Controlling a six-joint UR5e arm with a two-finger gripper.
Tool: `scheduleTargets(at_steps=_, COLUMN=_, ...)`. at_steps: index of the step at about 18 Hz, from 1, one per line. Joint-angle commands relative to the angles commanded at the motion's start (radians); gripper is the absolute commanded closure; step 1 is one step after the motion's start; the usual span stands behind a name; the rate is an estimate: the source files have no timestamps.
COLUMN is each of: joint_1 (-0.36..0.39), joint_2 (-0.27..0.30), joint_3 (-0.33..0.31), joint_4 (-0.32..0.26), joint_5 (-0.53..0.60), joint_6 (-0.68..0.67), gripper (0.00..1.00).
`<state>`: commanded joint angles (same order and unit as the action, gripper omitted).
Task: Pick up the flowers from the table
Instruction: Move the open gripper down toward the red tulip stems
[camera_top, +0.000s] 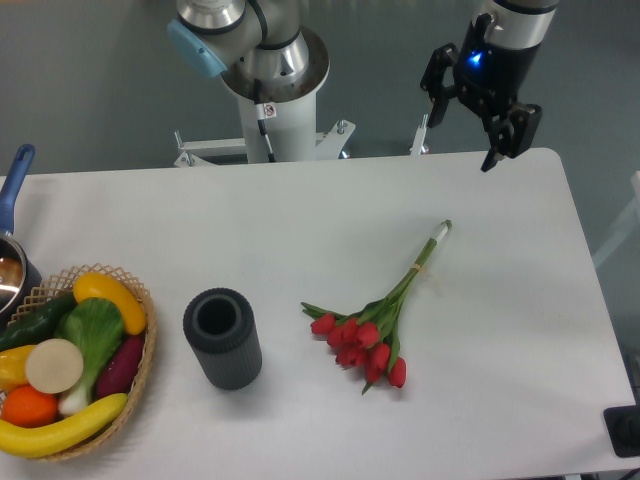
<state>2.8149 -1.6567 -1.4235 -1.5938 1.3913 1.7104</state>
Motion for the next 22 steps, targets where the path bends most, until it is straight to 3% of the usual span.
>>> scheduleTargets(at_steps=5, joint_1=-0.011, joint_2=0.014, joint_3=-0.032, joint_4=0.006, joint_5=-0.001, joint_6=-0.017, gripper=0.0)
scheduleTargets(at_steps=8, joint_1=-0.002, joint_2=0.038, joint_3=-0.092, joint_4=0.009, joint_5=-0.061, joint_6=-0.089, gripper=0.0)
scheduleTargets(at_steps=9, joint_1=-0.003, joint_2=0.049, joint_3=-0.113, joint_4=0.038, joint_5=-0.074, joint_6=-0.122, gripper=0.0)
scheduleTargets(at_steps=11, joint_1=-0.008, joint_2=0.072, joint_3=-0.196, joint_4=0.148, joint_5=-0.075, joint_6=-0.199, gripper=0.0)
scheduleTargets(at_steps=14, joint_1=-0.015, joint_2=0.095, joint_3=-0.389, joint_4=0.395, joint_5=-0.072, joint_6=-0.282, gripper=0.0)
scheduleTargets(at_steps=15, joint_1=-0.021, joint_2=0.095, joint_3=-0.44, joint_4=0.452, joint_5=-0.072, joint_6=-0.281, gripper=0.0)
scheduleTargets(at_steps=16, joint_1=-0.021, joint_2=0.092, joint_3=-0.462, joint_4=0.469, joint_5=-0.072, joint_6=-0.282, gripper=0.0)
scheduleTargets(at_steps=22, joint_1=-0.034, joint_2=0.014, joint_3=-0.459, joint_4=0.483, joint_5=-0.069, joint_6=-0.32, gripper=0.0)
